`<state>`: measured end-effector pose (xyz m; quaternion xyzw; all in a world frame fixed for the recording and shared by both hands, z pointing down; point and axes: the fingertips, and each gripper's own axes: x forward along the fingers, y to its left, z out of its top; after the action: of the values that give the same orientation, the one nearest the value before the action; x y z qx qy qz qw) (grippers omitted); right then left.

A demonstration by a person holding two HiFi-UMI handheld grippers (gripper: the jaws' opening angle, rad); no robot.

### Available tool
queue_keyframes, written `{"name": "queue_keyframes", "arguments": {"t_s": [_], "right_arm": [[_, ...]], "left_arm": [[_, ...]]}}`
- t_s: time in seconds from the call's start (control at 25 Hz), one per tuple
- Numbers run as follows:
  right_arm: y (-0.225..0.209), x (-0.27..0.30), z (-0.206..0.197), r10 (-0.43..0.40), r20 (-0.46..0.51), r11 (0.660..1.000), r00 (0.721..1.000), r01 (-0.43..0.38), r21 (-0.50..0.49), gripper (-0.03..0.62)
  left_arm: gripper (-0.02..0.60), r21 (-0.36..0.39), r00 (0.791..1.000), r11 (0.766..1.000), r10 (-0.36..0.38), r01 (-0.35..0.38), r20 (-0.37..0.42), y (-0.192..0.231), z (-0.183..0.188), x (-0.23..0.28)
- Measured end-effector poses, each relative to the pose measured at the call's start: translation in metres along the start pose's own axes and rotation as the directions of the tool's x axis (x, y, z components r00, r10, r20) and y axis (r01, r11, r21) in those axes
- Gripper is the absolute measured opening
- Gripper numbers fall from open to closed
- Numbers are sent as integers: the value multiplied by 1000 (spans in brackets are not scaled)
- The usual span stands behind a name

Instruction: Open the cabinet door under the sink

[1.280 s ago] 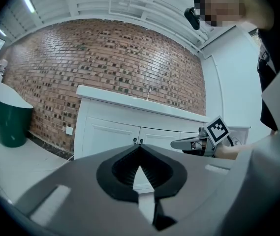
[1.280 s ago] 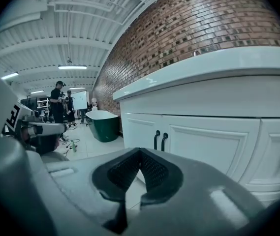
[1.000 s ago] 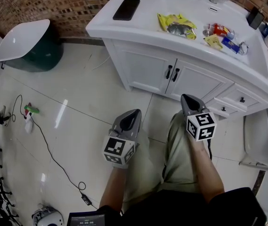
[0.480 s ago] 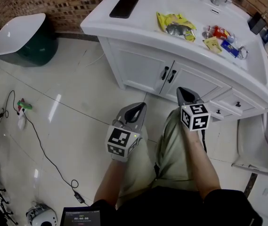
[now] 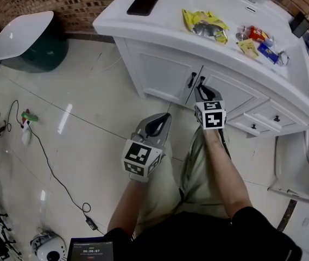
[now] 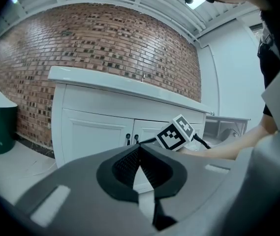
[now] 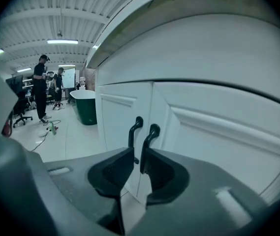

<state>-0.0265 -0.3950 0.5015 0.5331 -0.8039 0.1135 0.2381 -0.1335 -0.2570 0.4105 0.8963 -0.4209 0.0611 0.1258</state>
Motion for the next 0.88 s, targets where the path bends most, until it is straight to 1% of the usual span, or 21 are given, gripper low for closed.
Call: {"name": "queue_keyframes", "arguments": {"t_s": [0.04,0.16,0.32,0.48,0.88], "right_arm": [[-1,0,1,-11,4,1000,1000,11,-5,63],[0,-1,3,-14,13,1000,1000,14,-5,64],[1,-1,3,-14,18,1000,1000,14,6,63],[-2,-1,1,-25,22,1000,999,25,6,63],[2,-2,3,-42,22,999,999,43,-23,64]], "left_arm": [[18,-7,1000,1000,-3,3,9,1,1,-1],[18,-15,1000,1000,-7,7,24,3,4,-3],[18,-5,1000,1000,0,0,12,2,2,-2],[18,-10,1000,1000,1,-1,16,4,3,-3],[18,-8,1000,1000,3,-3,17,4,3,-3]]}}
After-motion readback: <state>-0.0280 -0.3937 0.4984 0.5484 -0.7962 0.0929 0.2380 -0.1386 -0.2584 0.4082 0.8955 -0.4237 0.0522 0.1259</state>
